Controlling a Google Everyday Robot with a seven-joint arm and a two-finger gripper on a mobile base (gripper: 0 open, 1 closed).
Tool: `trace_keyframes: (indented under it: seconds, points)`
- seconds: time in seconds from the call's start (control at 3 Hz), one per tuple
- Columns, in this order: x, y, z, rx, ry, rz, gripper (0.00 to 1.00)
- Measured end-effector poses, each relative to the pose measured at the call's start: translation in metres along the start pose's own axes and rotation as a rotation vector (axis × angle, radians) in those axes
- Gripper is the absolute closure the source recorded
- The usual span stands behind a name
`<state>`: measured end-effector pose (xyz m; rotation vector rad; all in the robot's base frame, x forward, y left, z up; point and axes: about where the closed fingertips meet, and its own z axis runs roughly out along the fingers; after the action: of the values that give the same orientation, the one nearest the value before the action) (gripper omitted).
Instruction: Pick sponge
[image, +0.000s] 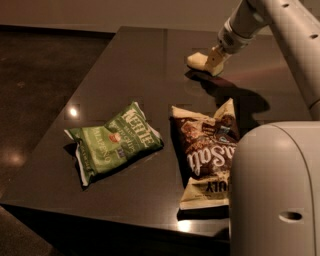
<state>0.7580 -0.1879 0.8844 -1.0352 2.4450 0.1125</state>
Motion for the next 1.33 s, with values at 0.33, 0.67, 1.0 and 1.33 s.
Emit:
trace_keyframes:
  seconds: [0.33,0.67,1.0,1.33]
  points:
    - [-0.012,0.014,-0.024,-0.022,-0.031,-0.051,1.00]
    - [-0.027,0.032,-0.046,-0.047,-0.061,-0.112,1.00]
    - [-0.042,0.051,-0.066,-0.073,-0.091,-0.175,1.00]
    - [-0.052,0.064,-0.080,-0.100,-0.124,-0.216,1.00]
